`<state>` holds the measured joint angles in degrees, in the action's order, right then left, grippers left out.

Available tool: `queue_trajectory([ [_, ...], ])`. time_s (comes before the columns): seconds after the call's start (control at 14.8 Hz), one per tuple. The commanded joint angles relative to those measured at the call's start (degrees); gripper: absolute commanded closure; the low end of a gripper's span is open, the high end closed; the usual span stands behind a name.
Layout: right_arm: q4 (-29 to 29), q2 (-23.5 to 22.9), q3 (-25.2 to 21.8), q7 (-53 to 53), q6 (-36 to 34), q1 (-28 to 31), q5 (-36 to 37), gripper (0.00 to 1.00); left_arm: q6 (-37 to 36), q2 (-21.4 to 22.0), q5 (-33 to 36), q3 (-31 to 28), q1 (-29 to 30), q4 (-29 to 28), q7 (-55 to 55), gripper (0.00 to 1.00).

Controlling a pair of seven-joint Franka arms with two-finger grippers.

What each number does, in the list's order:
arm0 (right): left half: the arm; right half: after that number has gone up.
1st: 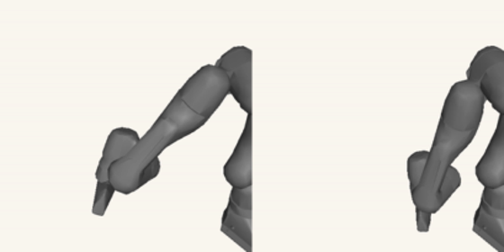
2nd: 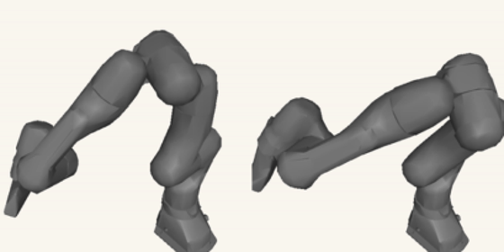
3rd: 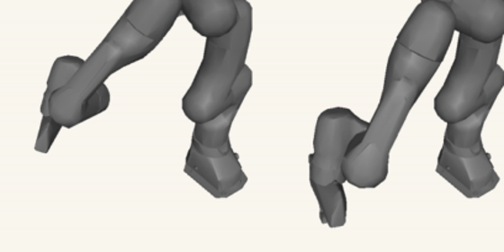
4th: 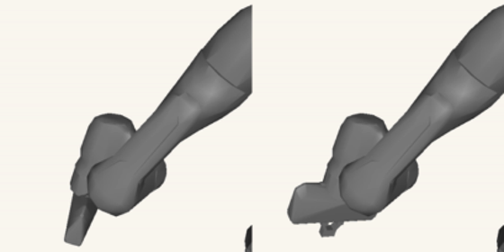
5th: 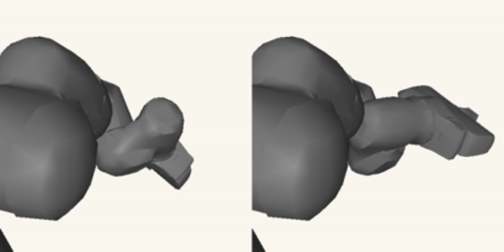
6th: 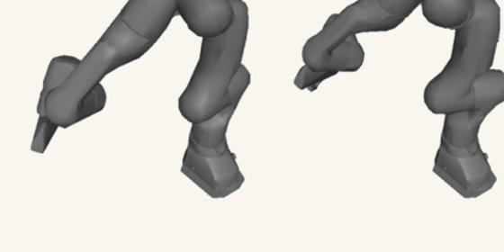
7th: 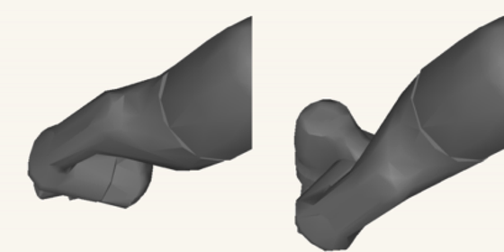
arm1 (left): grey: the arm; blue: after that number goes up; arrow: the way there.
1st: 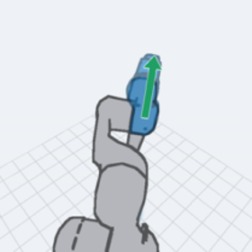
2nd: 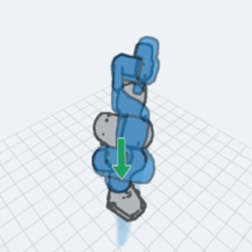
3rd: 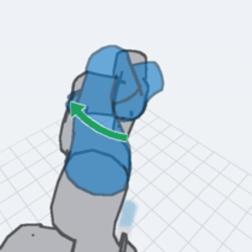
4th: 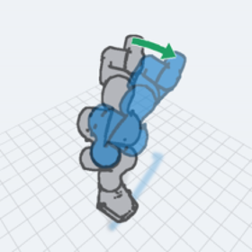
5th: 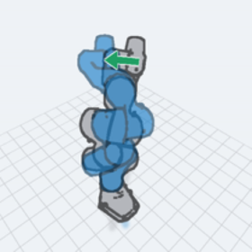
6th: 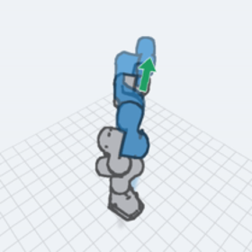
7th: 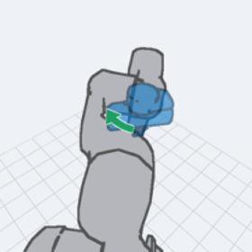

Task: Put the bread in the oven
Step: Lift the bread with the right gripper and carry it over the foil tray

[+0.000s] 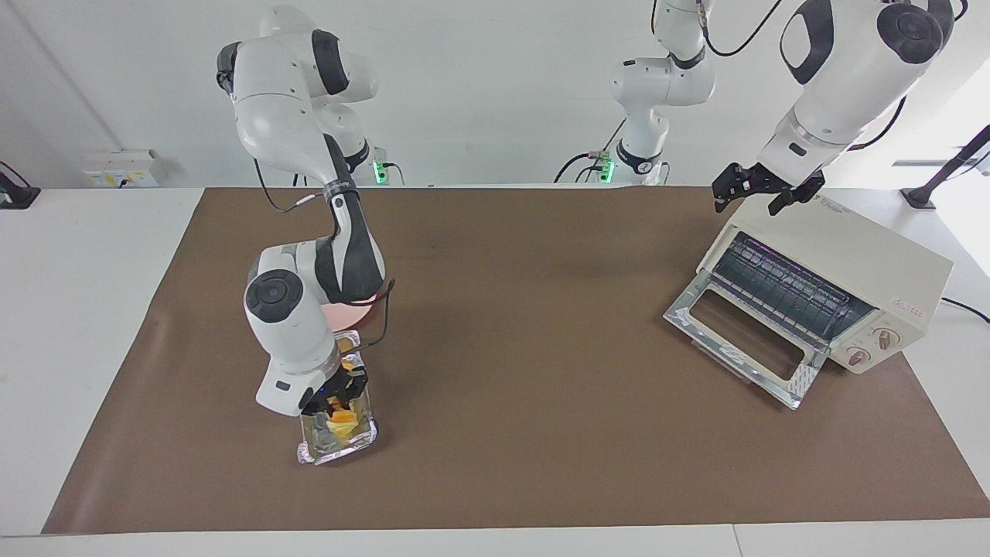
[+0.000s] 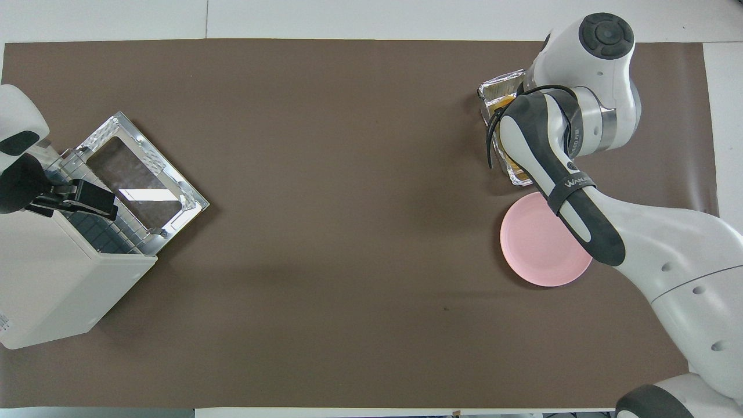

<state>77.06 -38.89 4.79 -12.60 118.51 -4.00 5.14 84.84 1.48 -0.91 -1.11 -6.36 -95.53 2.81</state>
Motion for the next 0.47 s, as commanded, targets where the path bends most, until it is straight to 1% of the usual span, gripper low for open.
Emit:
queue_trajectory([
  [0.0,-2.33,1.63,0.05,0.65,-5.90,0.75,-0.57,0.00,0.59,0.98,0.91,0.06,0.30,-0.54,0.53,0.00],
  [0.07,-4.79,0.93,-0.04,0.56,-7.66,1.10,-0.49,0.00,0.59,0.98,0.91,0.06,0.30,-0.54,0.45,0.00],
  [0.2,-6.22,0.04,-0.22,-1.27,-7.33,1.89,0.30,0.00,0.59,0.98,0.91,0.06,0.30,-0.54,0.53,0.00],
  [0.27,-5.79,-0.13,-0.39,-4.42,-4.54,2.50,1.09,0.00,0.59,0.98,0.91,0.06,0.30,-0.54,0.45,0.00],
  [0.41,-4.56,-0.48,-0.31,-6.64,0.47,5.22,2.76,0.00,0.59,0.98,0.91,0.06,0.30,-0.54,0.53,0.00],
])
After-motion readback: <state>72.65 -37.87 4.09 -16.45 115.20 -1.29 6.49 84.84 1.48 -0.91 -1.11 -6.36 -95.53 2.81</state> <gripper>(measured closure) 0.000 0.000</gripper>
